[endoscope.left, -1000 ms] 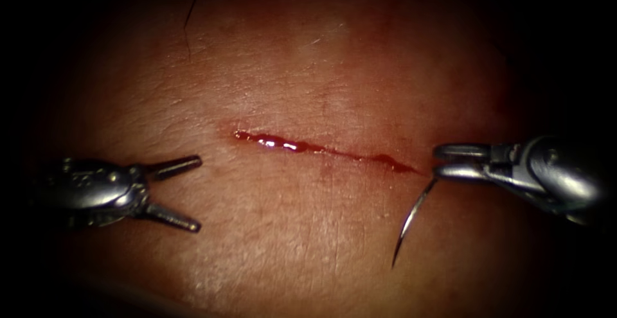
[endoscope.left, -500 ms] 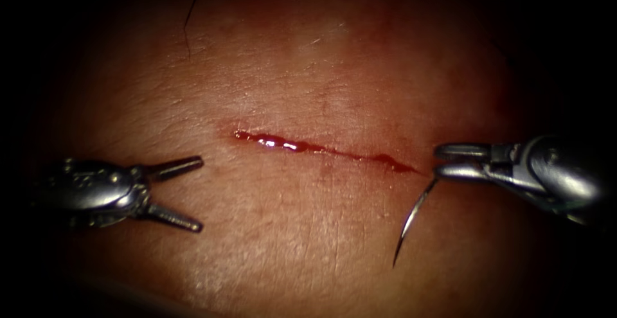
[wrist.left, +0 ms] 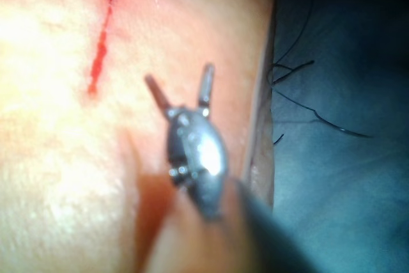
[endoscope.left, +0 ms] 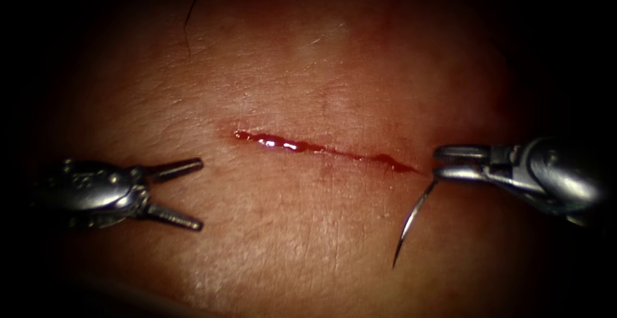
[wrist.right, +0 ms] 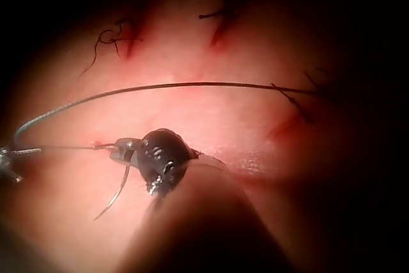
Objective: Wound Closure
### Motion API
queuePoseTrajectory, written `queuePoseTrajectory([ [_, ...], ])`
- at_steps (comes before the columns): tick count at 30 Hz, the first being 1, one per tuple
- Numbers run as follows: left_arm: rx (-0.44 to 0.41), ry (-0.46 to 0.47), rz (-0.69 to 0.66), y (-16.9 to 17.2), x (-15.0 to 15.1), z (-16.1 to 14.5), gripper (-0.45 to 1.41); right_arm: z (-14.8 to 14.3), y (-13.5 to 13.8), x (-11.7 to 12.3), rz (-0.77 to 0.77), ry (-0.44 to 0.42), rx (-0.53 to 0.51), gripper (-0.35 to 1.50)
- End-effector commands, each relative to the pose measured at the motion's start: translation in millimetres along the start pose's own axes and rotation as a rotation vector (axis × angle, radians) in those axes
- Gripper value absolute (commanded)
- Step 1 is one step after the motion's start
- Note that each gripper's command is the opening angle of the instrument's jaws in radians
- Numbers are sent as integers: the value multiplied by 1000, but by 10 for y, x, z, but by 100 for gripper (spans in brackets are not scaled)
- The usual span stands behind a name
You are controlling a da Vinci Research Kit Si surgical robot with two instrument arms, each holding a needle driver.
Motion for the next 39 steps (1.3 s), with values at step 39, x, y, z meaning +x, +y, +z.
queuePoseTrajectory([
  [39, 64, 91, -255, -1, 18, 86, 105, 137, 20, 70, -315, -59, 135, -35],
])
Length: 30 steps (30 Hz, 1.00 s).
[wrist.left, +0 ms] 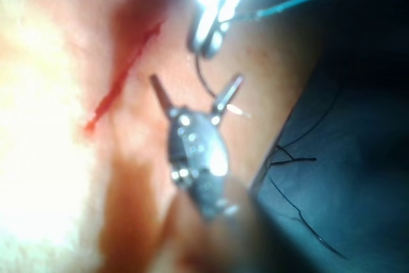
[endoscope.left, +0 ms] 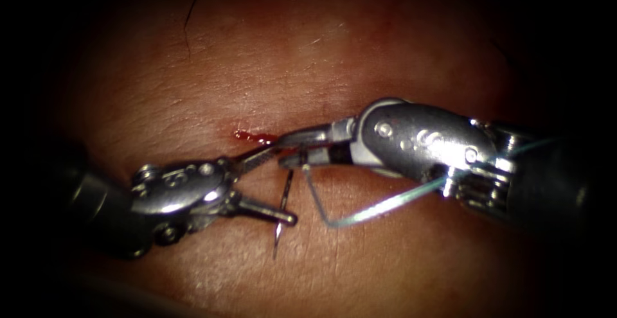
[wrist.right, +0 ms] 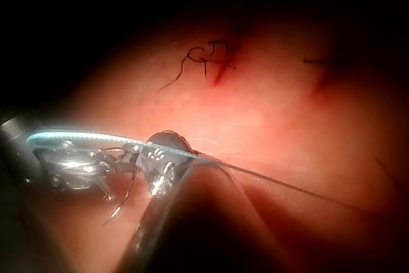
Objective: Wound Closure
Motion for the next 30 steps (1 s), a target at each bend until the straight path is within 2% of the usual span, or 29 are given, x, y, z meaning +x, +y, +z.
queuePoseTrajectory([
  [1, 0, -3, -1, 1, -10, 0, 105, 7, 0, 0, 1, 2, 2, -35],
  [7, 8, -14, 0, 1, -12, -3, 102, 10, -1, 4, -22, -1, 5, -35],
  [10, -14, -20, 0, 5, -14, 7, 92, 12, 0, 5, -34, -1, 5, -35],
  [14, -24, -21, -13, 8, -13, 11, 88, 13, -1, 5, -47, -1, 6, -35],
  [17, -43, -25, -54, 9, -12, 12, 68, 13, -2, 6, -60, -1, 7, -35],
  [19, -48, -26, -66, 9, -13, 11, 35, 14, -3, 6, -60, -1, 7, -35],
  [20, -49, -30, -78, 10, -13, 10, 11, 14, -3, 7, -61, -1, 8, -35],
  [26, -74, -44, -182, 19, -11, 2, -9, 15, -5, 6, -69, -1, 9, -35],
  [30, -80, -46, -251, 26, -6, 3, -34, 14, -4, 6, -70, 11, -9, -35],
])
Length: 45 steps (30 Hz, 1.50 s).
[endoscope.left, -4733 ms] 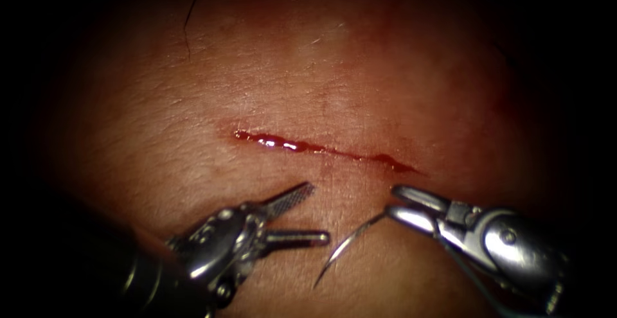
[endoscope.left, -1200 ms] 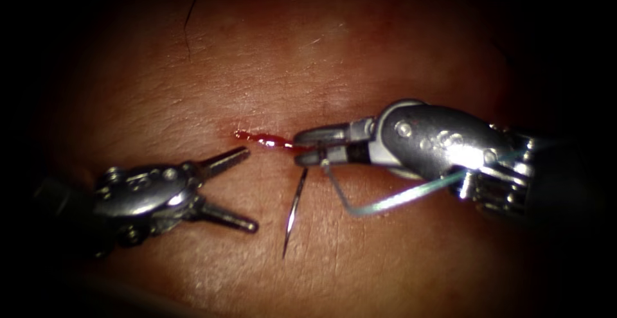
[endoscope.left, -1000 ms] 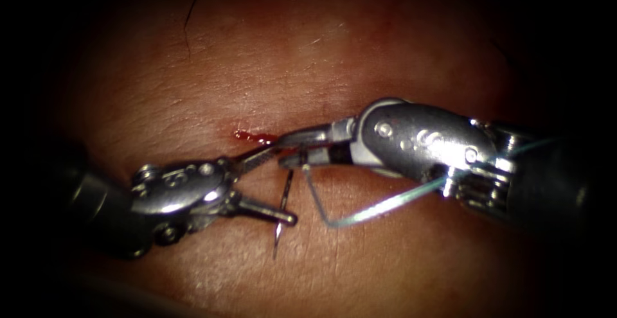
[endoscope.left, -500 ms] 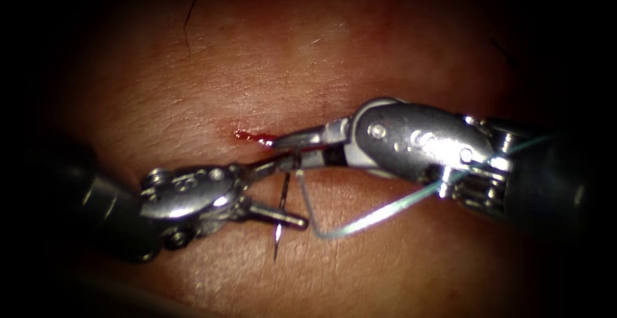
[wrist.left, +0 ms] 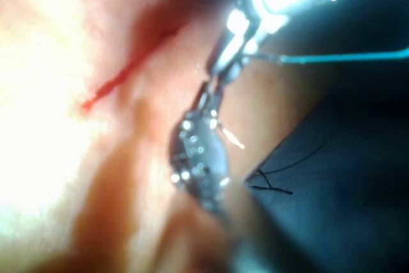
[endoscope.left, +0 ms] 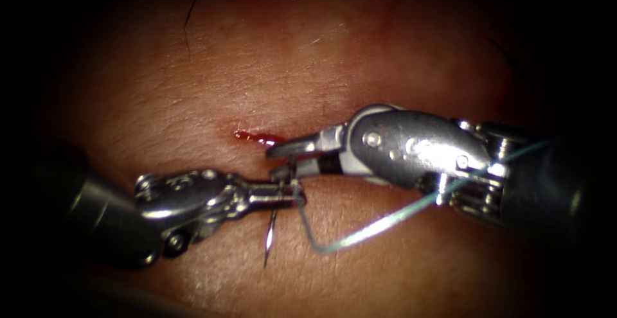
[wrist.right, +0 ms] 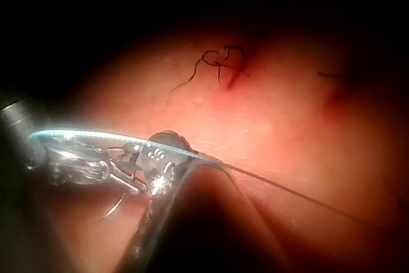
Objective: Wound Closure
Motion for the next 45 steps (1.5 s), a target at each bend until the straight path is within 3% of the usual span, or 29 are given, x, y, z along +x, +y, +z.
queuePoseTrajectory([
  [1, -3, -2, -11, 0, -7, 2, -41, 9, 0, -2, 1, 6, -8, -8],
  [4, -9, 3, -32, 2, -3, 1, -45, 8, -2, -1, -1, 16, -32, 26],
  [11, -41, 45, -42, 6, 4, -1, -45, 8, -4, 4, 35, 68, -88, 51],
  [23, -86, 90, -44, 8, 11, -6, -45, -9, -11, 6, 106, 193, -288, 54],
  [31, -96, 95, -43, 7, 12, -4, -42, -8, -12, 16, 145, 260, -374, 46],
  [39, -122, 103, -42, 10, 14, -4, -42, -8, -11, 15, 161, 250, -467, 29],
  [43, -133, 108, -42, 12, 16, -4, -40, -5, -16, 16, 164, 268, -493, -16],
  [45, -135, 110, -42, 12, 16, -4, -40, -3, -18, 16, 163, 270, -500, -30],
])
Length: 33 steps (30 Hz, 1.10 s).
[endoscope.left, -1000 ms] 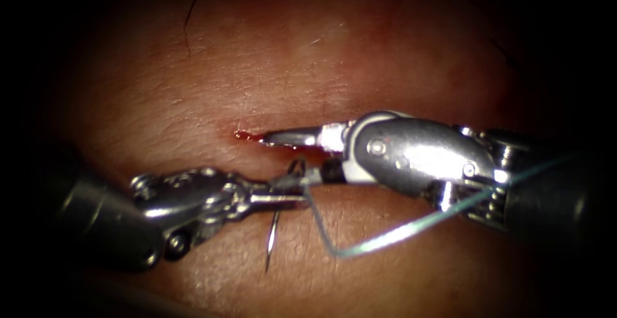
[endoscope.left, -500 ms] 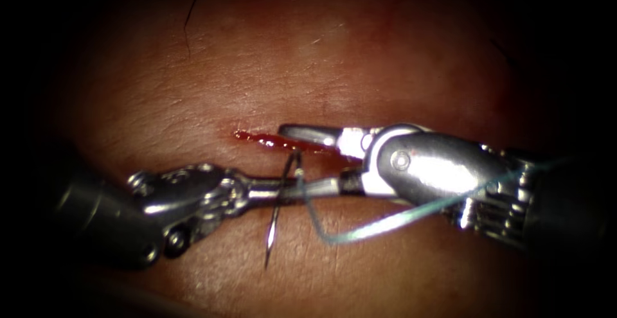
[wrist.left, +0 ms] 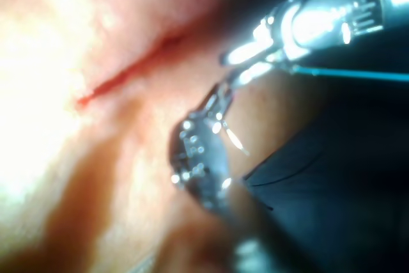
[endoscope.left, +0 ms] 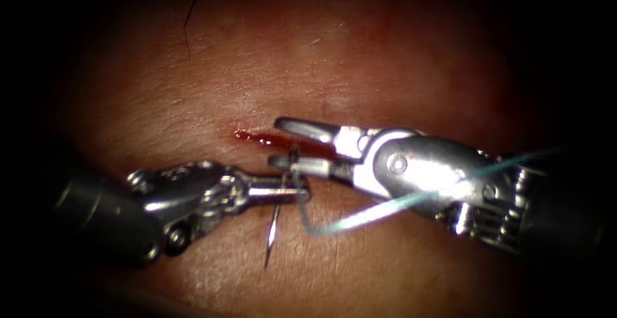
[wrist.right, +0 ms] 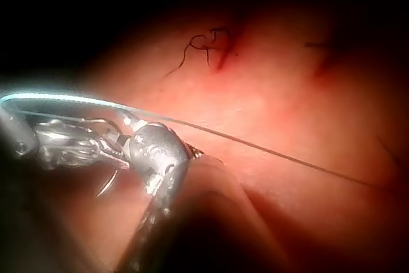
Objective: Wound Closure
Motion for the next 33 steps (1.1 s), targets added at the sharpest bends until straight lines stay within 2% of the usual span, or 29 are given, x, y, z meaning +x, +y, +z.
queuePoseTrajectory([
  [1, 0, -2, -1, -3, -9, 1, -40, 10, -10, -7, 12, -1, -1, -35],
  [10, -3, -3, -1, -3, -9, 2, -42, 7, -11, -8, 22, -2, 1, -35],
  [12, -3, -3, -1, -3, -9, 2, -37, 6, -11, -8, 22, -10, 7, -35],
  [14, -6, -4, -2, -3, -7, 3, -13, 5, -11, -8, 21, -24, 13, -35],
  [15, 7, 3, 10, -4, -6, 3, -8, 5, -11, -8, 21, -31, 18, -35],
  [16, 17, 8, 21, -4, -4, 4, 12, 5, -11, -9, 20, -33, 26, -35],
  [17, 27, 12, 55, -4, -2, 4, 46, 5, -10, -9, 20, -36, 32, -35],
  [20, 61, 25, 160, -6, 3, 0, 121, 1, -8, -9, 3, -47, 50, -35],
  [25, 115, 23, 281, -4, 2, -27, 128, -4, 13, -11, -140, -48, 59, -35],
  [33, 226, 21, 329, -11, -14, -62, 126, 11, 22, -21, -371, 19, 45, -35],
])
